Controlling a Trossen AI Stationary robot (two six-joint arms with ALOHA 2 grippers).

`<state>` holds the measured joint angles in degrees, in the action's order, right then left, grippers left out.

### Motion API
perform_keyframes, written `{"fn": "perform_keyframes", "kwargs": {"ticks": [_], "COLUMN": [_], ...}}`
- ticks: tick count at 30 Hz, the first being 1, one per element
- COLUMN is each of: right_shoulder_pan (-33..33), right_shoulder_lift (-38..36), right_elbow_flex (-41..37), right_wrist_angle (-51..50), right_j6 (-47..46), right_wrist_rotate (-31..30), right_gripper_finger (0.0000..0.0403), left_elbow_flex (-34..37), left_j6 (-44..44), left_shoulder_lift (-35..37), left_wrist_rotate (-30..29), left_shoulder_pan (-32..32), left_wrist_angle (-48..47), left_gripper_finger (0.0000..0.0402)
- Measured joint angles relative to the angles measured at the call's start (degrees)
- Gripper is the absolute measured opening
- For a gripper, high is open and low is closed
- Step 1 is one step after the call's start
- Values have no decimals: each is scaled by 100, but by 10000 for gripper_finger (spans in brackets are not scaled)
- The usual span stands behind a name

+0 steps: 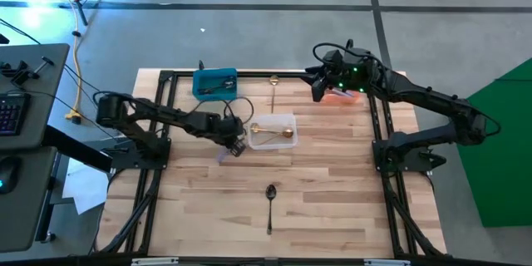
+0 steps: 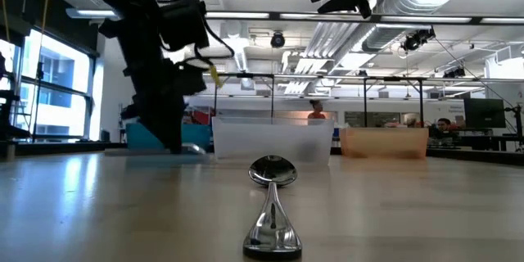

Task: Sort silverware by color (type)
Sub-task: Put the purple spoon into the orange bin

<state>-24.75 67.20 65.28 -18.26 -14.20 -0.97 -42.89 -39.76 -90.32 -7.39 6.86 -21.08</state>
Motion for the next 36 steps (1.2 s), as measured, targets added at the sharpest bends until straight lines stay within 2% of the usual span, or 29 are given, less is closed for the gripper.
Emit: {"fn": "perform_keyframes", "kwargs": {"ticks": [5,9,11,14,17,23,30,36], "right_shoulder_pan": [0,0,-4,-83,-122,-122,-138,-198], "right_shoulder_lift": [2,14,68,269,597,1252,1840,2147], "right_elbow_flex": [0,0,0,0,0,-4,-4,-4], "right_wrist_angle": [0,1,5,19,25,868,1941,2341], "right_j6": [38,75,70,-84,-403,-1022,-1810,-2180], "right_wrist_rotate": [2,11,138,823,1555,2316,2538,2800], "right_gripper_finger": [153,153,154,154,154,154,160,218], "left_elbow_flex": [-16,-24,-22,-24,-24,-33,-31,-31], "left_j6": [86,-58,-137,-156,-196,-349,-685,-967], "left_shoulder_lift": [706,1321,1565,1813,1823,1544,1034,697], "left_wrist_rotate": [10,-15,-12,107,346,779,1192,1358], "left_shoulder_pan": [244,566,734,1033,1370,1848,2034,2041], "left_wrist_angle": [-270,21,436,1400,2480,4548,6023,6730], "left_gripper_finger": [3,1,1,1,1,1,0,0]}}
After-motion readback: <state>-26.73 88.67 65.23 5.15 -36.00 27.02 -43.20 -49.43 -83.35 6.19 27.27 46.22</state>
